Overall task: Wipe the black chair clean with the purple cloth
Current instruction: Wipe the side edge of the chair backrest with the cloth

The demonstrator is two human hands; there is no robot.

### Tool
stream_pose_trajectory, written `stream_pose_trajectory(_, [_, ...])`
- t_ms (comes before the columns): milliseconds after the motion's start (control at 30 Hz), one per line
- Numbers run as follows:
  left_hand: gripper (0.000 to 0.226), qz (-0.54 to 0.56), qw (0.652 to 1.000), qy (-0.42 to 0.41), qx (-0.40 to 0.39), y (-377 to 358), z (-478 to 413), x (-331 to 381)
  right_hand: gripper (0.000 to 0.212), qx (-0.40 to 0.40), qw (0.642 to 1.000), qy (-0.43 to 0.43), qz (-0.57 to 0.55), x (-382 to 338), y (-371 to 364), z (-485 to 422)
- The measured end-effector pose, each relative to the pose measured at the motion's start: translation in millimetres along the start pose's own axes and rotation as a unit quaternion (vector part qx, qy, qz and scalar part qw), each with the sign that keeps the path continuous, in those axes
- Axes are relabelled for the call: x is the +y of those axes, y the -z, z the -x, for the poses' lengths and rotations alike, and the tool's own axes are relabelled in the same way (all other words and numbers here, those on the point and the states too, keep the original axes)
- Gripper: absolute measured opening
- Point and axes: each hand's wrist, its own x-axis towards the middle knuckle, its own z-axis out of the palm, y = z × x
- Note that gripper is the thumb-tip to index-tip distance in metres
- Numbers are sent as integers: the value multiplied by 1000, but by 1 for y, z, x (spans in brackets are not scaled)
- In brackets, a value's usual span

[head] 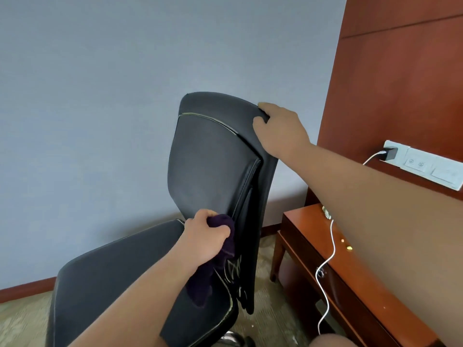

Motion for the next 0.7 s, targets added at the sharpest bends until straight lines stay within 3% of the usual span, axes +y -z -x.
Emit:
stream_pose_trajectory(33, [38, 47, 997, 49, -28, 7, 2, 12, 39, 10, 1000, -5, 22, -1, 0, 2])
stream_pose_trajectory(100, [50, 91, 992, 73, -47, 20, 6, 33, 35, 36, 996, 8, 86, -5, 1, 5])
stream_pose_trajectory(200, [42, 102, 995, 12, -19, 38, 11, 64, 38, 76, 977, 89, 181, -6, 5, 22])
stream_pose_trajectory(267, [42, 108, 993, -37, 5, 47, 13, 85, 39, 135, 960, 160, 187, -4, 8, 49])
stream_pose_trajectory(333, [48, 105, 990, -89, 30, 55, 17, 104, 35, 185, 952, 204, 136, -4, 7, 83])
stream_pose_trajectory(433, [48, 92, 983, -157, 34, 63, 23, 128, 47, 68, 981, 169, 72, -13, 7, 122])
stream_pose_trajectory(533, [40, 126, 974, -183, -48, 61, 30, 149, 56, -23, 989, 143, -3, -27, 11, 129])
stream_pose_trajectory(633, [33, 187, 954, -198, -126, 60, 35, 165, 44, 0, 985, 96, -144, -34, 24, 111])
stream_pose_trajectory(700, [33, 196, 940, -223, -165, 64, 32, 170, 37, 32, 980, 79, -180, -34, 35, 94])
